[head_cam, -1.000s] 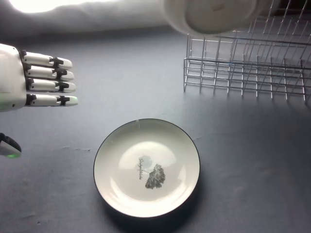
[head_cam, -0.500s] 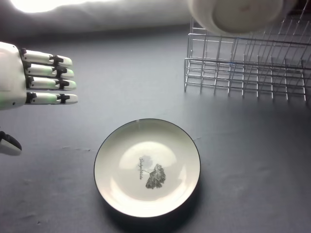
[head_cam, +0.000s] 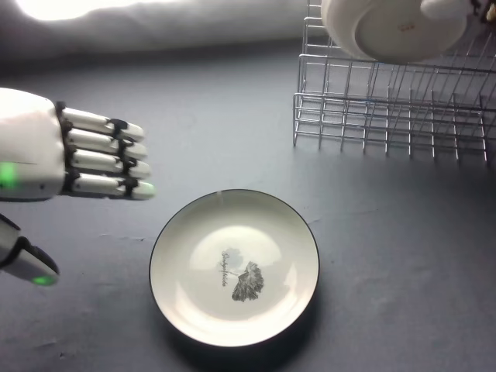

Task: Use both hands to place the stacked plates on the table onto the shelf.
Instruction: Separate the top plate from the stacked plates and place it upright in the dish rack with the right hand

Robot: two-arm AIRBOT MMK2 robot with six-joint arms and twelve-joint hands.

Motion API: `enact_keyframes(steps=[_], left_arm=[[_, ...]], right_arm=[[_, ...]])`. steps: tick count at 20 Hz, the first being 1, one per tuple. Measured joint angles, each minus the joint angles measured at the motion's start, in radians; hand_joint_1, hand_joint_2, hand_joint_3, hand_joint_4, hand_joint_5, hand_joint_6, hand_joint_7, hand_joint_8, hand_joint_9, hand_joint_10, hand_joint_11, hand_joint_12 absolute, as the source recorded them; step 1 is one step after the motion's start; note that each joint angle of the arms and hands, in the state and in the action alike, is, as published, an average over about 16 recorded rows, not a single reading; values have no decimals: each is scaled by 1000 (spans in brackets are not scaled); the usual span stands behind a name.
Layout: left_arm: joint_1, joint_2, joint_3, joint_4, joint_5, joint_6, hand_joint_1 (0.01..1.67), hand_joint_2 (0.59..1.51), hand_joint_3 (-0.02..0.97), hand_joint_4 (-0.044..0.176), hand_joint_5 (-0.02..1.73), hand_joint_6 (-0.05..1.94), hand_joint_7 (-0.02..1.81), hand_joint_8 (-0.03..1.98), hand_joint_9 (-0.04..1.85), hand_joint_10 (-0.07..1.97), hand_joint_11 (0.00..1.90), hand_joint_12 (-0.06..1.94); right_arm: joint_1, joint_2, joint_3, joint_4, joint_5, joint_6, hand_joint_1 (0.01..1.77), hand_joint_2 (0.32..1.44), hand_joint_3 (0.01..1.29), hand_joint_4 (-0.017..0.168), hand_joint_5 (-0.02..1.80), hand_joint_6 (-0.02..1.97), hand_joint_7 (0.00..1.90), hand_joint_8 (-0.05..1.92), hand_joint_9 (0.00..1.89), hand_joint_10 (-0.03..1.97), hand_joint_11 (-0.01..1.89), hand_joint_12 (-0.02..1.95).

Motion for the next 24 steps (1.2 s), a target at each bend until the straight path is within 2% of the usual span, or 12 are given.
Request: enact_keyframes(steps=[3, 5, 9, 13, 17, 24], left_arm=[[21, -25, 25, -2, -92, -49, 20, 1112, 11, 1, 34, 7, 41, 20, 25, 12, 22, 3], [36, -44, 44, -3, -156, -69, 20, 1114, 11, 1, 35, 7, 46, 19, 26, 12, 24, 3], [67, -85, 79, -7, -270, -69, 20, 1116, 12, 1, 33, 7, 42, 19, 24, 12, 24, 3], [92, -122, 104, -4, -346, -47, 20, 1116, 12, 1, 32, 7, 38, 18, 22, 12, 23, 3], [105, -157, 122, 10, -370, -22, 20, 1116, 12, 1, 27, 6, 34, 18, 21, 12, 22, 3], [108, -203, 151, 38, -329, -4, 20, 1117, 12, 1, 27, 7, 31, 17, 21, 12, 20, 5]], right_arm=[[-35, -1, 4, -24, 20, 0, 1319, 983, 12, -8, 940, 911, 1141, 610, 996, 1018, 751, 1188], [-59, -1, 7, -39, 33, 0, 1319, 981, 12, -8, 941, 911, 1146, 604, 995, 1016, 753, 1193], [-104, -2, 12, -66, 55, -3, 1318, 977, 11, -8, 937, 928, 1147, 625, 985, 998, 758, 1195], [-138, -3, 17, -91, 80, -7, 1304, 987, 11, -8, 904, 982, 1108, 693, 987, 831, 743, 1199], [-162, -3, 20, -118, 106, -12, 1272, 1013, 11, -8, 841, 809, 1024, 560, 984, 643, 656, 1194], [-176, -4, 25, -175, 124, -23, 1153, 1047, 11, -8, 657, 409, 772, 304, 922, 321, 345, 1181]])
